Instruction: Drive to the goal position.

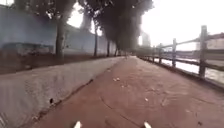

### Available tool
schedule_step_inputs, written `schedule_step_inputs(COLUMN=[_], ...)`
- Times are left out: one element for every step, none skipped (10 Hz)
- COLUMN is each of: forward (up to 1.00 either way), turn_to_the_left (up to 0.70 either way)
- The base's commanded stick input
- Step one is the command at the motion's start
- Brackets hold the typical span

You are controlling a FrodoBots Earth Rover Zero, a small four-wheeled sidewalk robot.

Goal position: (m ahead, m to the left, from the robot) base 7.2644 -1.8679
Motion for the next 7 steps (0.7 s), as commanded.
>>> schedule_step_inputs(forward=[0.70,0.70,0.70,0.70,0.70,0.70,0.70], turn_to_the_left=[-0.26,-0.07,-0.27,-0.27,-0.09,0.00,0.00])
